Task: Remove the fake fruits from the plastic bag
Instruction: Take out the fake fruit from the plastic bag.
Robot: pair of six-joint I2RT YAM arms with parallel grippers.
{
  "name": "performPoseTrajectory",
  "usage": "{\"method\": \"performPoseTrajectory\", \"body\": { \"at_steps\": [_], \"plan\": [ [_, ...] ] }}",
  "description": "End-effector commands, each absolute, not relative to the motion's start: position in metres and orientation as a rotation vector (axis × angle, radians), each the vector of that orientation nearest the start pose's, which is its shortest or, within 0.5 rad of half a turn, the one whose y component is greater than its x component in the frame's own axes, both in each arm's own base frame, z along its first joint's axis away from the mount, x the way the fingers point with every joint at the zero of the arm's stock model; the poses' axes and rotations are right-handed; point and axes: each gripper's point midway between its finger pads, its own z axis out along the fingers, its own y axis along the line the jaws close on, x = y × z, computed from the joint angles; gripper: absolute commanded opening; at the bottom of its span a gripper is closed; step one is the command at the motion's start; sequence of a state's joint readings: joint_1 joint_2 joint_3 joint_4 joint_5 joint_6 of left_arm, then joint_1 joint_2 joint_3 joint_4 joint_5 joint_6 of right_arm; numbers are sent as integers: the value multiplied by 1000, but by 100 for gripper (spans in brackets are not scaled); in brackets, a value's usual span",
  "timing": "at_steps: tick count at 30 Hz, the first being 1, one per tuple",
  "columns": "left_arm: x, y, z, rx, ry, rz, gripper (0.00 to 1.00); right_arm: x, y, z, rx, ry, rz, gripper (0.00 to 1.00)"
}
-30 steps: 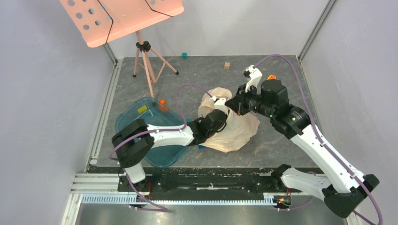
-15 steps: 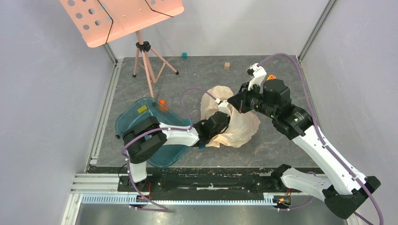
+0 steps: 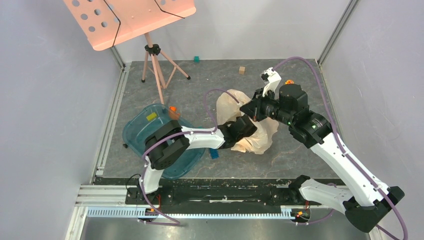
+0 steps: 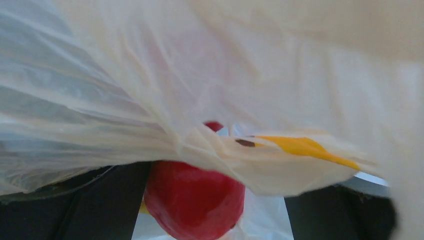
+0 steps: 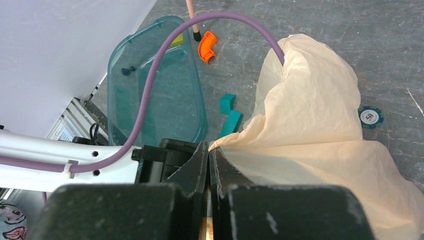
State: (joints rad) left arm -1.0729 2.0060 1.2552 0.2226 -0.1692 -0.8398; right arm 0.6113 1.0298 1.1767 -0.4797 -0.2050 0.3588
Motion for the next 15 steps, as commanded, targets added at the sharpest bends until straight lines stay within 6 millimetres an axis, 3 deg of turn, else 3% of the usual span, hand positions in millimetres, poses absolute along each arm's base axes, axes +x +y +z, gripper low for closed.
{"method": "performPoseTrajectory", "body": {
  "at_steps": [1, 6, 15],
  "plan": [
    [265, -470, 32, 164, 2362, -741, 100, 238, 249, 359, -426, 1820, 955, 0],
    [274, -470, 18, 124, 2387, -662, 100, 233, 254, 357, -446, 1824, 983, 0],
    [273, -458, -8, 120, 2457, -545, 99, 227, 256, 357, -455, 1818, 996, 0]
  ]
}}
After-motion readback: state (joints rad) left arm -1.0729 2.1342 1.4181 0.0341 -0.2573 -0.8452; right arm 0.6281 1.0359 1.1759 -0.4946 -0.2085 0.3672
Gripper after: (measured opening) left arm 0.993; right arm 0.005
